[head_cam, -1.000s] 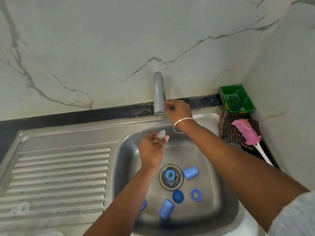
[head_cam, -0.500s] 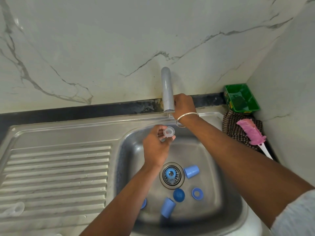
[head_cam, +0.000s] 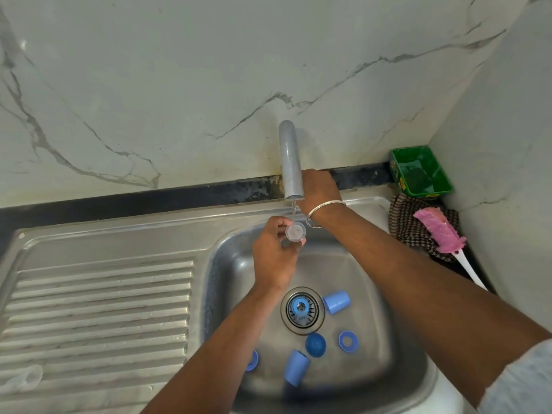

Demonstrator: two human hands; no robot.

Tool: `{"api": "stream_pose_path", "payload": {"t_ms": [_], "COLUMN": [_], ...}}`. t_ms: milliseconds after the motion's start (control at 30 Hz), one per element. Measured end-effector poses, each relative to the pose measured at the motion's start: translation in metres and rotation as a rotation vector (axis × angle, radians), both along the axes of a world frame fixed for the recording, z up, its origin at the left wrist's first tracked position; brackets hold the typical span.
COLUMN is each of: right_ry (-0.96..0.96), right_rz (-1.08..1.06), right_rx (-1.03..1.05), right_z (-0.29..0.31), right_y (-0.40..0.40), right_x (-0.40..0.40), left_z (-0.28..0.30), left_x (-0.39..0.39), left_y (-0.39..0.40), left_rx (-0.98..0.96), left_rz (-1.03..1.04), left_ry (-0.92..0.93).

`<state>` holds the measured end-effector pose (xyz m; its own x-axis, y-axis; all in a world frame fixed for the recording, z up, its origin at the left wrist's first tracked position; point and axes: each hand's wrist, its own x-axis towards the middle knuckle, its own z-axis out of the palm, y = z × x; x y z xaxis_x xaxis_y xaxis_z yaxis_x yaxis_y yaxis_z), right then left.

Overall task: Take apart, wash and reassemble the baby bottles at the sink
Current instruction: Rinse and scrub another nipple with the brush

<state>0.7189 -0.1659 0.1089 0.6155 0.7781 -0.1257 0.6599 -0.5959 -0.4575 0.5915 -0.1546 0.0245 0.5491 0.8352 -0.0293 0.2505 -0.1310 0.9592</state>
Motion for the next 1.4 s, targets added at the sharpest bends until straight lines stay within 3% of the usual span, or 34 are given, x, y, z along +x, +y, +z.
{"api": "stream_pose_path", "payload": {"t_ms": [133, 267, 400, 467, 567, 667, 833, 967, 1100, 1233, 1333, 1400], "right_ry": [0.003, 0.011, 0.017, 0.024, 0.034, 0.036, 0.044, 0.044, 0.041, 0.031, 0.015, 0.018], "right_rz": [0.018, 0.029, 0.035, 0.04, 0.034, 0.036, 0.034, 0.037, 0.042, 0.049, 0.066, 0.061], "right_rx": [-0.023, -0.048, -0.057, -0.064, -0.068, -0.065, -0.052, -0.048, -0.05, -0.052, -0.046, -0.018], "right_z": [0.005, 0.009, 0.012, 0.014, 0.014, 0.013, 0.011, 0.009, 0.008, 0.007, 0.002, -0.002], "right_y": [-0.001, -0.002, -0.002, -0.003, -0.004, -0.003, -0.002, -0.002, -0.002, -0.003, -0.002, 0.0], "right_x": [0.001, 0.001, 0.0, -0.001, 0.0, 0.001, 0.001, 0.003, 0.003, 0.005, 0.004, 0.003], "left_z": [-0.005, -0.012, -0.016, -0.013, -0.011, -0.011, -0.016, -0.005, -0.003, 0.001, 0.003, 0.003], "left_x": [0.006, 0.003, -0.006, -0.006, -0.001, 0.003, 0.001, 0.003, 0.007, 0.005, 0.001, -0.002], "left_y": [0.003, 0.009, 0.007, 0.0, -0.003, -0.001, 0.006, 0.009, 0.009, 0.007, 0.004, 0.002], "left_rx": [-0.026, -0.169, 0.054, 0.06, -0.066, -0.39, -0.208, -0.399, -0.334, -0.478, -0.796, -0.982], "left_rz": [-0.044, 0.076, -0.069, -0.107, 0.001, -0.086, -0.137, -0.043, -0.088, -0.066, -0.04, 0.021], "left_ry": [0.053, -0.042, 0.128, 0.113, 0.026, -0.038, 0.06, -0.068, -0.034, 0.017, 0.155, 0.149]}}
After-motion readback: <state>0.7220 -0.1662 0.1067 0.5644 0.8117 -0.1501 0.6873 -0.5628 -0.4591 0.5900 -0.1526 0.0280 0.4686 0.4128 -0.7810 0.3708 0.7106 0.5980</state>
